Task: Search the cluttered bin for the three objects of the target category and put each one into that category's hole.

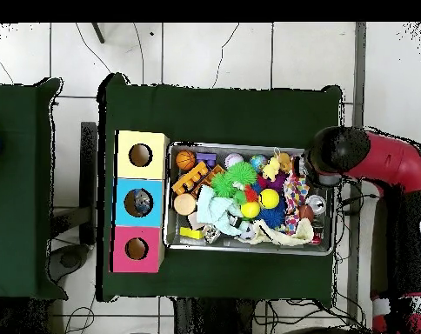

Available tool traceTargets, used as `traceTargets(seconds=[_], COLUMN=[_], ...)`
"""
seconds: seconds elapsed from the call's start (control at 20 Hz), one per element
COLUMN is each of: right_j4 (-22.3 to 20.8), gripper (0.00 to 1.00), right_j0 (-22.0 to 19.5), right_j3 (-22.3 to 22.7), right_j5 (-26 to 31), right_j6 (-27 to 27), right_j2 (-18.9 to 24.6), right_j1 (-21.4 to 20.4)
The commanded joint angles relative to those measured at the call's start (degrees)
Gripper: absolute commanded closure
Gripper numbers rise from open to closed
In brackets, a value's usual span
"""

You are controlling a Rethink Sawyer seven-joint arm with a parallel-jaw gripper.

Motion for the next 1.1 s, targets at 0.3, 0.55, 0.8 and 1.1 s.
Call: traceTargets(seconds=[0.3,0.55,0.8,1.1], right_j4=[5.94,10.77,13.31,18.00], gripper=[1.00,1.00,1.00,1.00], right_j0=[5.98,8.87,12.86,16.99], right_j3=[9.33,9.71,10.80,14.94], right_j5=[-2.24,-1.78,-2.24,-2.60], right_j6=[9.07,14.46,17.10,20.55], right_j2=[1.11,0.25,-1.61,-3.56], right_j1=[-4.02,-4.31,-6.30,-10.09])
